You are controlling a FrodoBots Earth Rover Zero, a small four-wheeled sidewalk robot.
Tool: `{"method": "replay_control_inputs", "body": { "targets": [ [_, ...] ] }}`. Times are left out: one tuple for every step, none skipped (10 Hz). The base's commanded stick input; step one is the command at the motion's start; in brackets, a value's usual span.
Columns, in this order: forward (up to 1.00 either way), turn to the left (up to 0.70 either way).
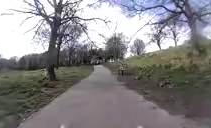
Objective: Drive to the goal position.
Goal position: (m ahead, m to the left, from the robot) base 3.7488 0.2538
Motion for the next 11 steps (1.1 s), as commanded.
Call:
{"method": "replay_control_inputs", "body": {
  "targets": [
    [0.85, 0.01],
    [0.85, 0.01],
    [0.85, 0.01],
    [0.85, 0.01],
    [0.85, 0.01],
    [0.85, 0.01],
    [0.85, 0.01],
    [0.85, 0.01],
    [0.85, 0.01],
    [0.85, 0.01],
    [0.85, 0.01]
  ]
}}
